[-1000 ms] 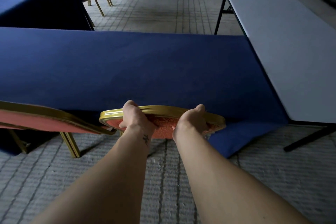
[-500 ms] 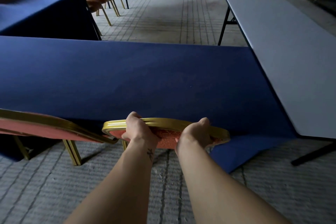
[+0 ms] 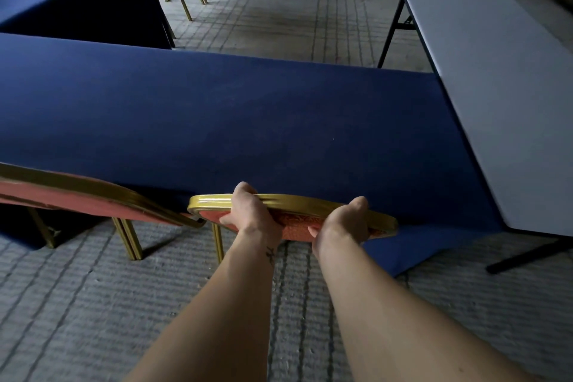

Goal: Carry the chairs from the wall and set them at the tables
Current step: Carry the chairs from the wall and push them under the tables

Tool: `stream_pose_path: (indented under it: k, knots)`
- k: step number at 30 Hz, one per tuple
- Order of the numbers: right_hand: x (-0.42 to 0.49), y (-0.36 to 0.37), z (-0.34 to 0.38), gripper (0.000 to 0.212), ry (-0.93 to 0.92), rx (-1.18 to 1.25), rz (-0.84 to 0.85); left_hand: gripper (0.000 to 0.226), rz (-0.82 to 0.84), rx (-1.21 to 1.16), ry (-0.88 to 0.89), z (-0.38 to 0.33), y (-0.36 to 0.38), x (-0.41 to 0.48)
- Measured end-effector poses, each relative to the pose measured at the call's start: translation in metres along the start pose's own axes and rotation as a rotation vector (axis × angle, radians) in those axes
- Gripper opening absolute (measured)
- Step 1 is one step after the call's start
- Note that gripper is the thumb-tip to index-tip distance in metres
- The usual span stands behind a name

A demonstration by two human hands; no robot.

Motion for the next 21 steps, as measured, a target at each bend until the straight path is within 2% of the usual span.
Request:
stream_pose_path:
  k: [3, 6, 8, 13, 15, 17, 21]
  knots:
    - [-0.007, 0.0, 0.001, 0.106, -0.029, -0.051, -0.028, 0.076, -0.001, 0.005, 0.001, 0.001, 0.0, 0.004]
    - [-0.007, 0.0, 0.003, 0.106, 0.008, -0.001, -0.049, 0.076, 0.011, -0.001, 0.011, 0.001, 0.0, 0.009]
    - [-0.013, 0.001, 0.006, 0.104, 0.022, 0.014, -0.065, 0.086, 0.049, -0.005, -0.014, 0.003, -0.001, 0.012]
    - [-0.024, 0.0, 0.012, 0.072, 0.09, 0.03, -0.012, 0.099, 0.124, -0.062, -0.043, 0.005, -0.002, 0.018]
    - [-0.028, -0.005, 0.016, 0.068, 0.11, -0.027, 0.012, 0.094, 0.161, 0.018, -0.033, 0.004, -0.008, 0.013]
    - [-0.034, -0.013, 0.02, 0.072, 0.134, -0.101, 0.062, 0.079, 0.202, 0.068, -0.05, 0.002, -0.02, -0.001]
    - [-0.057, -0.035, 0.025, 0.074, 0.305, -0.19, 0.345, 0.061, 0.25, 0.012, -0.158, -0.019, -0.049, -0.071]
Point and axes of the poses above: each hand's wrist, its own x-axis towards the middle knuckle, its own y-axis out of the palm, z = x × y, the point moved 2 cm from there along x, towards the middle knuckle, and after that the axes turned 9 degrees about -x, right-handed, at the moved point
